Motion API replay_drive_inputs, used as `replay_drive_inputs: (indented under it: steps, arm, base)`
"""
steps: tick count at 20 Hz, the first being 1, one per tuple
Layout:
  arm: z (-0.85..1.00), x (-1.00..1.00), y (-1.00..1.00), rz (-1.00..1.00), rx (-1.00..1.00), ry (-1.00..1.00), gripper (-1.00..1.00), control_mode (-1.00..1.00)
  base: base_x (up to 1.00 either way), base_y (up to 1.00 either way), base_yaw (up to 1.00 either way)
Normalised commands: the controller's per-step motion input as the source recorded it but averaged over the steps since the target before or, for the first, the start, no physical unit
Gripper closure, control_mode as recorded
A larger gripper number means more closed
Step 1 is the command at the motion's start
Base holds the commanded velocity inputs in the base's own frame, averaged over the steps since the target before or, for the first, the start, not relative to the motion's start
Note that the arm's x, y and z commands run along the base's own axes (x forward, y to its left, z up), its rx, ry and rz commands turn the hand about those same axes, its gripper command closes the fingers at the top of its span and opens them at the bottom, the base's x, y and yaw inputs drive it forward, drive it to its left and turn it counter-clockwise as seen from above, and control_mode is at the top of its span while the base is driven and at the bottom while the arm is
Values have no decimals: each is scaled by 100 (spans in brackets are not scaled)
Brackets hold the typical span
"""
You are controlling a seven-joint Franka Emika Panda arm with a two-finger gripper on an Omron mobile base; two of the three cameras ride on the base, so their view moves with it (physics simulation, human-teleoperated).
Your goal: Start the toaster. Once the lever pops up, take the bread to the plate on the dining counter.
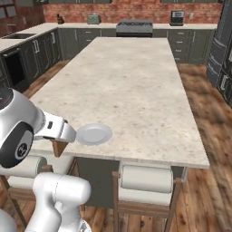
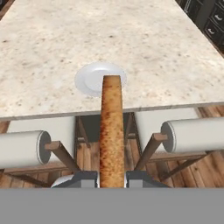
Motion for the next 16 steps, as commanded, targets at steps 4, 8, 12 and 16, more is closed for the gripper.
replay_drive_inputs:
  steps: [4, 8, 12, 16]
  arm:
    - [0, 0, 0, 0, 0, 0, 100, 100]
    - [0, 0, 0, 0, 0, 0, 100, 100]
    - [0, 64, 0, 8, 10, 0, 100, -100]
    - [0, 58, 0, 13, 20, 0, 100, -100]
  base:
    - [41, -17, 0]
    - [50, -4, 1]
    - [0, 0, 0]
    - [0, 0, 0]
